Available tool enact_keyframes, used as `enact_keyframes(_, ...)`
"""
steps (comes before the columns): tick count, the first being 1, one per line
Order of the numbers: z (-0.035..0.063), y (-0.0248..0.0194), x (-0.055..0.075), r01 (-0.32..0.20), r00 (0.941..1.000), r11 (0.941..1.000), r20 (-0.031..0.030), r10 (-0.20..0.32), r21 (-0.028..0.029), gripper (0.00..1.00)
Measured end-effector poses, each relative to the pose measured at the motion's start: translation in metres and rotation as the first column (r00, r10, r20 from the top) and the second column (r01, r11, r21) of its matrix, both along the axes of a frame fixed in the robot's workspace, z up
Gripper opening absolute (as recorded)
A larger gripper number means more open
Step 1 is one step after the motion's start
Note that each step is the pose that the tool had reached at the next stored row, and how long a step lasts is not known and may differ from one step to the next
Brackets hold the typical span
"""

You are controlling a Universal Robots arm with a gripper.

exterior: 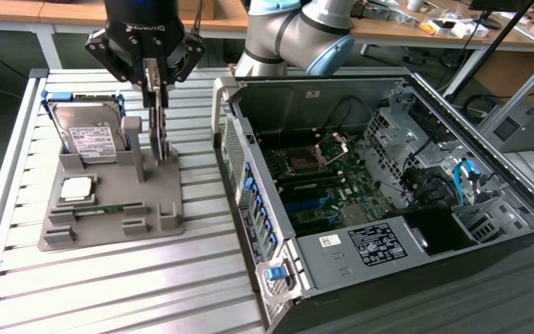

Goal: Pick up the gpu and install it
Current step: 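Pick up the gpu and move the gpu toward the slot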

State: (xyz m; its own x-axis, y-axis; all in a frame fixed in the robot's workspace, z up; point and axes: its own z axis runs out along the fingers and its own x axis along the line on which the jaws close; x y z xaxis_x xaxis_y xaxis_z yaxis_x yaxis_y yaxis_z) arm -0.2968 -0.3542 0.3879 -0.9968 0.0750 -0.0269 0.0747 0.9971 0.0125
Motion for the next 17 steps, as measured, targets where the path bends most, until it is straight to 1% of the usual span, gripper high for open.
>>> enact_keyframes(4, 0.0022, 0.0, 0.0, 0.0, 1.0, 1.0, 0.0, 0.0, 0.0, 0.27)
enact_keyframes(17, 0.0023, 0.0, 0.0, 0.0, 1.0, 1.0, -0.0001, 0.0, 0.0, 0.27)
